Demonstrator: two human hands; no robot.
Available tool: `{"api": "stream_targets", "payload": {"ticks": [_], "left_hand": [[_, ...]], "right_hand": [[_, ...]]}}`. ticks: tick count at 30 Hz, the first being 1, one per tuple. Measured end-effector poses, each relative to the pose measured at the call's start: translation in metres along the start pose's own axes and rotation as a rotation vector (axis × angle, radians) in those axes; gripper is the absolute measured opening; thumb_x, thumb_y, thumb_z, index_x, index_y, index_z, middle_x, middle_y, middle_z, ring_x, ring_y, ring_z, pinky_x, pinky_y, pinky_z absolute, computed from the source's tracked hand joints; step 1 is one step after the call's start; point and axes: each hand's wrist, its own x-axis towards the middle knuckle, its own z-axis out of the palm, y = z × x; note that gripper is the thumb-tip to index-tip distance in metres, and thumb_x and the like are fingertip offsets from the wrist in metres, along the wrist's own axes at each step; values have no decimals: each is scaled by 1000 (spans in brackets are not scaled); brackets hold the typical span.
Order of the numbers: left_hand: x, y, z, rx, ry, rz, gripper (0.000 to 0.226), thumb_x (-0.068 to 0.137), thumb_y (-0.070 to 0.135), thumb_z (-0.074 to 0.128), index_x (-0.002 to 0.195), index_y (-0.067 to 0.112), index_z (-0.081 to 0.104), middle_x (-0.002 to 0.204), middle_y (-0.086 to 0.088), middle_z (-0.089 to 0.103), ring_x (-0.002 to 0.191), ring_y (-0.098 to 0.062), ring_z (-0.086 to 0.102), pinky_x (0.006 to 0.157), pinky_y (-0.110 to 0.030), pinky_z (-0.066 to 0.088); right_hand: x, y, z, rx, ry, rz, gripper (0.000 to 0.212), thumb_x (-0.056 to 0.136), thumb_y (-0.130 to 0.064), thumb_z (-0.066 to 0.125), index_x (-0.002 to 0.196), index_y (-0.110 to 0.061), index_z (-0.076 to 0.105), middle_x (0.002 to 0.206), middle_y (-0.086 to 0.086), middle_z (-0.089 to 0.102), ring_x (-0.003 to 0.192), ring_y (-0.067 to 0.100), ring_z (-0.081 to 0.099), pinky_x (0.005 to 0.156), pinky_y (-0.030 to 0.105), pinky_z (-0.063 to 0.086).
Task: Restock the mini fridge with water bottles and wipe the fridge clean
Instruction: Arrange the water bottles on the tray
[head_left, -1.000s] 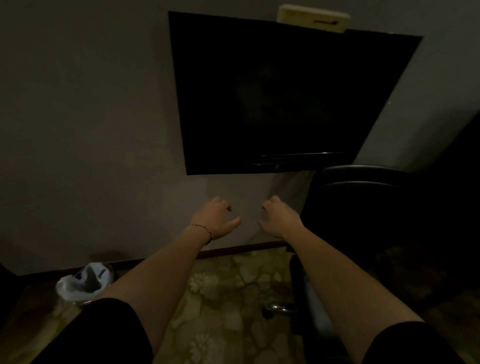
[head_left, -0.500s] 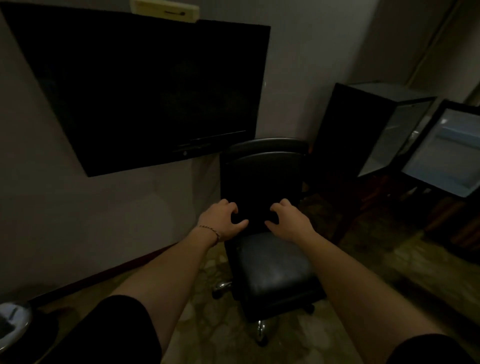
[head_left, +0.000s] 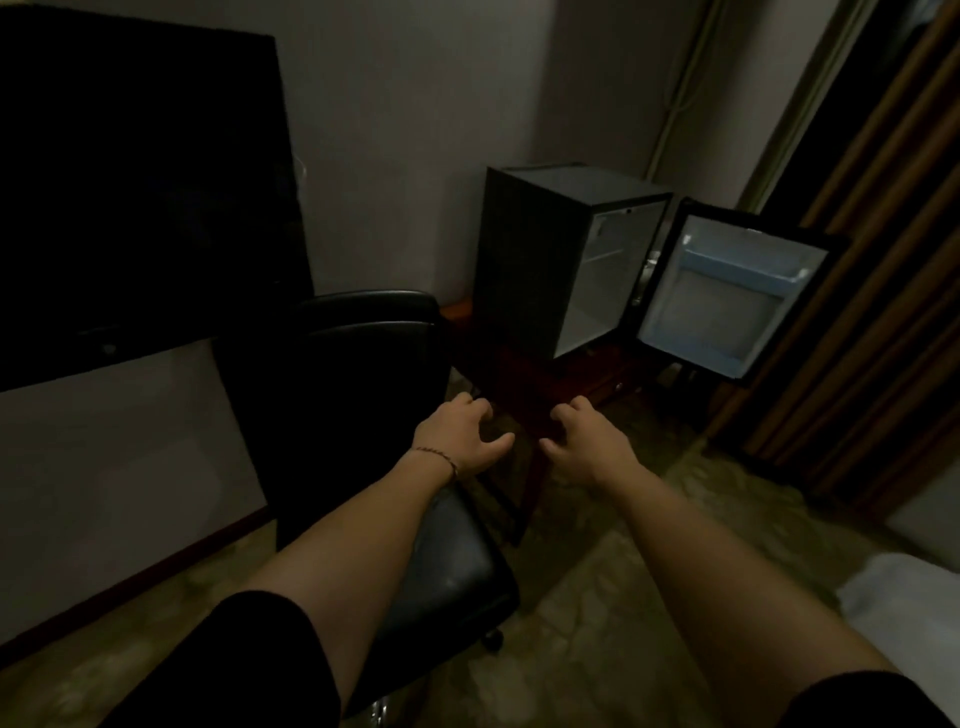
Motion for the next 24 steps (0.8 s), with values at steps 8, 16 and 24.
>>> {"api": "stream_targets", "payload": {"ticks": [8,16,24], "left_hand": [[130,78,65,26,-49,33,53,82,69,55,121,32,54,115,9,48,95,-10,53,82,-35,54],[298,213,146,11,-137,158,54,84,68,55,123,31,55,118,7,50,100,-12,53,85,-37,54],[415,374,246,42,-254,306,52,85,67,55,122,29,55,119,5,52,101,-15,53,85,-38,55]], "right_hand": [[81,133,-11,-21,-16,69,50,93,-45,62,137,-28,48,139,-2,43,109,13,55,77,25,52],[165,308,-64,-28,12,244,53,93,-45,62,140,-24,46,137,0,42,114,18,54,86,35,53],[192,506,-110,-36,62,430,51,94,-46,59,139,-24,48,137,0,43,117,22,54,89,40,53]]}}
